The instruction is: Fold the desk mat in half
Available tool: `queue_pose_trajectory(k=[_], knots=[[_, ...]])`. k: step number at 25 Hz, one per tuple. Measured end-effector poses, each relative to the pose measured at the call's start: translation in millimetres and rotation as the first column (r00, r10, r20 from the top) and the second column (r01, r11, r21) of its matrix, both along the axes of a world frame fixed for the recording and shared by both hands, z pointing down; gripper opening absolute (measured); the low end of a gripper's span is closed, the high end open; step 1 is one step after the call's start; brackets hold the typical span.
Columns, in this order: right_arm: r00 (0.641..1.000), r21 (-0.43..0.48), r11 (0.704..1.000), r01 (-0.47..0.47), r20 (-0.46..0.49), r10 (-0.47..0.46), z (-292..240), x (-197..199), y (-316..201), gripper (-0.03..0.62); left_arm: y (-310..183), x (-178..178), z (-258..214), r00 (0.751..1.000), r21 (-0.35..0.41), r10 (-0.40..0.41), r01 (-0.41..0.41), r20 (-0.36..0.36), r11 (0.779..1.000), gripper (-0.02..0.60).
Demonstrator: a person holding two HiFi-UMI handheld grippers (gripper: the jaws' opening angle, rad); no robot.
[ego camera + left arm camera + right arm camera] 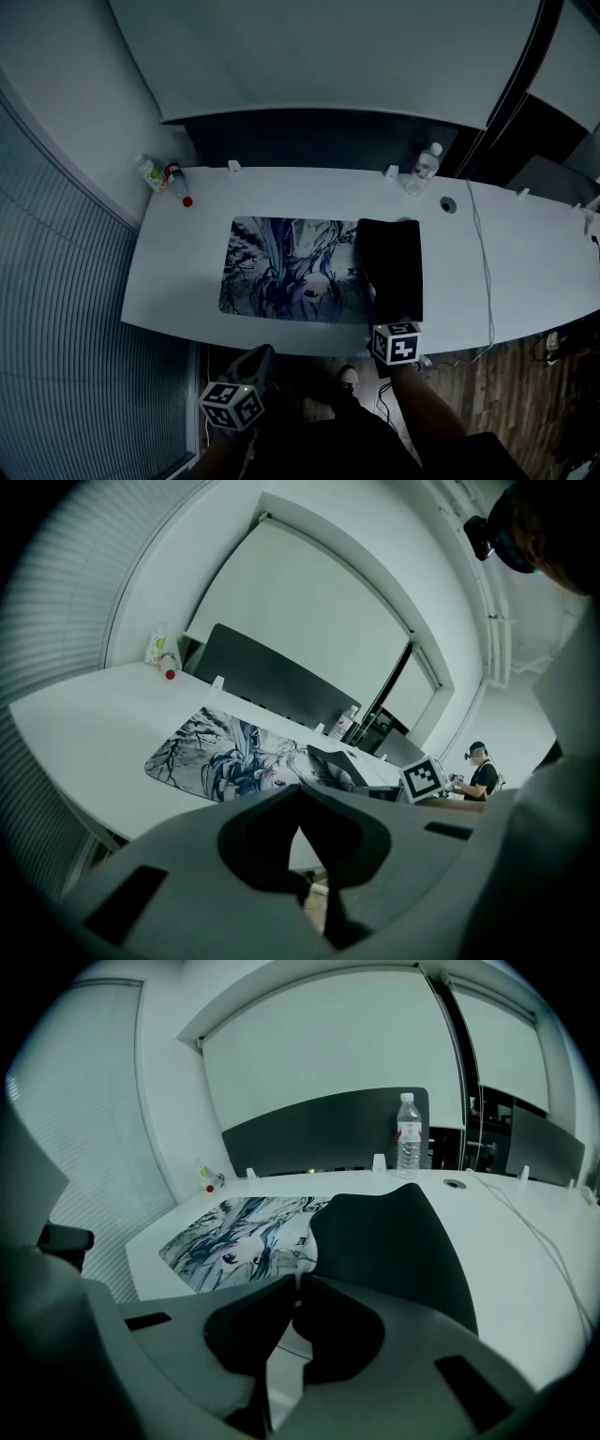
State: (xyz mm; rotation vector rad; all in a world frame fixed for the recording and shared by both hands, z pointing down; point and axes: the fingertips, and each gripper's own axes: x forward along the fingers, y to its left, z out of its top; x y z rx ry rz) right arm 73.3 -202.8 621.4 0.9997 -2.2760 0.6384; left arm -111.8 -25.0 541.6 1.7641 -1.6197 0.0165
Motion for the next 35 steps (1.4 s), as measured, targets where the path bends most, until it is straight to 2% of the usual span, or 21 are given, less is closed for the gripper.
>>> queue_pose_trajectory(k=[15, 35], knots=[[1.000, 0.010, 1.000, 0.004, 0.003, -0.004, -13, -34, 11, 0.041, 8, -21, -2, 1.000, 0.014, 0.020, -0.020, -0.014, 1.000, 0.006], [0.999, -0.001, 0.999, 0.050, 0.011, -0.050, -16, -96, 30, 0.041, 32, -67, 2, 0.999, 0.018, -0.027, 0.027, -0.027, 0.999, 0.006]])
